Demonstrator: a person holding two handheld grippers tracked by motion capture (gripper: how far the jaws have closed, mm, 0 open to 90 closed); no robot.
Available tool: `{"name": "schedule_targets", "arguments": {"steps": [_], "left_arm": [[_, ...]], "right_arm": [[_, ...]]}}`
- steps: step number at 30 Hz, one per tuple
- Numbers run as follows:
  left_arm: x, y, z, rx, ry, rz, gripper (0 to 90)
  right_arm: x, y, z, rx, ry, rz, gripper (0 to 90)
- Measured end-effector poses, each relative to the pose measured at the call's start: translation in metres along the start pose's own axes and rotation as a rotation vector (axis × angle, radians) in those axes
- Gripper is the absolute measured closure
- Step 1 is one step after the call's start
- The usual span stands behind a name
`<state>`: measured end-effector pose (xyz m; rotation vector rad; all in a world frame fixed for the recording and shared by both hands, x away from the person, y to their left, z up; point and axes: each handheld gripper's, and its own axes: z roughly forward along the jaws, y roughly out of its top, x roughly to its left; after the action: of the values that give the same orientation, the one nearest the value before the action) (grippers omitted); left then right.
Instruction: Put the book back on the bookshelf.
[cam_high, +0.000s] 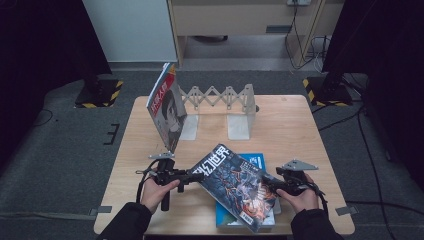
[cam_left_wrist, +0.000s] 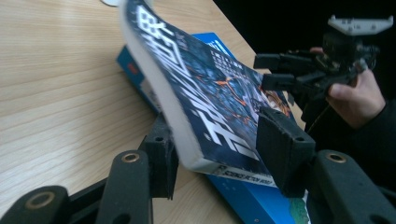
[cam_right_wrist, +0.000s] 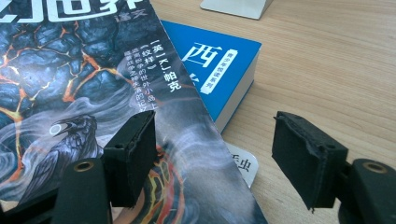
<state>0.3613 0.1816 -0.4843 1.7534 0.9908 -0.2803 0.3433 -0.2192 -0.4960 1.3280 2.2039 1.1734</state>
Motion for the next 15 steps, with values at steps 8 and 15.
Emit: {"name": "schedule_targets", "arguments": {"steps": [8,15], "left_arm": [[-0.0026,0.0019,0.0088,0.046,0.015,-0.022,50.0],[-0.0006,0.0057,0.0104,0.035,0.018,-0.06,47.4]], "right_arm": [[0.0008,-0.0001,0.0013,-0.004,0.007,0.003,30.7],[0.0011,0.0,0.0014,-0.006,0.007,0.002,30.7]]}}
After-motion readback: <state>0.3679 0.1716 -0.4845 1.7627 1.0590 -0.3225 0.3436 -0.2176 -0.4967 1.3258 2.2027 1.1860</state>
